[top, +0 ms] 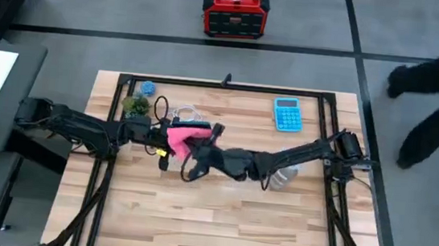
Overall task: Apply microfiber cloth
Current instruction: Wipe the front of the cellphone with the pink microfiber cloth
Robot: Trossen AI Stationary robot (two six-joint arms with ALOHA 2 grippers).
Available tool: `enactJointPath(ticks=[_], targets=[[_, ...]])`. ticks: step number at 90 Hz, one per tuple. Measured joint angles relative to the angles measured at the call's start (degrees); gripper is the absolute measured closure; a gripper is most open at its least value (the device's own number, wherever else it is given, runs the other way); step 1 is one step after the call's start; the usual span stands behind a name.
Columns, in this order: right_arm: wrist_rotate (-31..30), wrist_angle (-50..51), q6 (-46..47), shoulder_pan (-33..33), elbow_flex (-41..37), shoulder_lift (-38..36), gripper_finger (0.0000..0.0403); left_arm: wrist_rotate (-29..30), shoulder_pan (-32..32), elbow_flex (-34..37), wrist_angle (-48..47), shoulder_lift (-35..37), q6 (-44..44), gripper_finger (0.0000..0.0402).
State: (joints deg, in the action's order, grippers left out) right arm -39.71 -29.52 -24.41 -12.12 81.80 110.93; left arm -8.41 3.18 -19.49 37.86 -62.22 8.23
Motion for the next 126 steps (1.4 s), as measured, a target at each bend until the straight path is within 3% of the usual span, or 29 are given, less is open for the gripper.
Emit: enactJointPath(ticks=[31,38,51,58,77,95,113,126], targets=[[-1.2,16.9,13.5,-2.9,0.0,0.1,0.0403,-0.8,-0.2,0.0,-0.2,0.0,-0.4,0.0389],[-1.2,13.9,12.5,-3.1,0.0,0.1,0.0403,-0.8,-0.1,0.0,0.0,0.0,-0.4,0.0389],[-1.1,-0.5,10.7,-1.3,0.0,0.1,0.0403,-0.7,-0.1,0.0,0.1,0.0,0.0,0.0389],[-0.7,-1.4,11.0,-0.1,0.0,-0.1,0.0403,-0.1,-0.1,0.0,0.5,0.0,0.3,0.0389],[-2.8,10.6,12.3,-0.7,0.1,0.0,0.0403,0.1,-0.2,0.1,-0.6,0.0,0.7,0.0389],[-9.7,24.0,18.1,-3.5,0.0,0.1,0.0403,-0.3,-0.2,0.1,-2.1,0.0,-0.6,0.0389],[-12.6,12.3,11.1,-3.0,-0.1,0.2,0.0403,2.0,-0.2,0.0,-3.1,0.1,-1.8,0.0389],[-24.3,3.8,-1.6,-3.1,-0.1,0.2,0.0403,3.5,-0.2,0.0,-4.8,0.0,-0.9,0.0389]])
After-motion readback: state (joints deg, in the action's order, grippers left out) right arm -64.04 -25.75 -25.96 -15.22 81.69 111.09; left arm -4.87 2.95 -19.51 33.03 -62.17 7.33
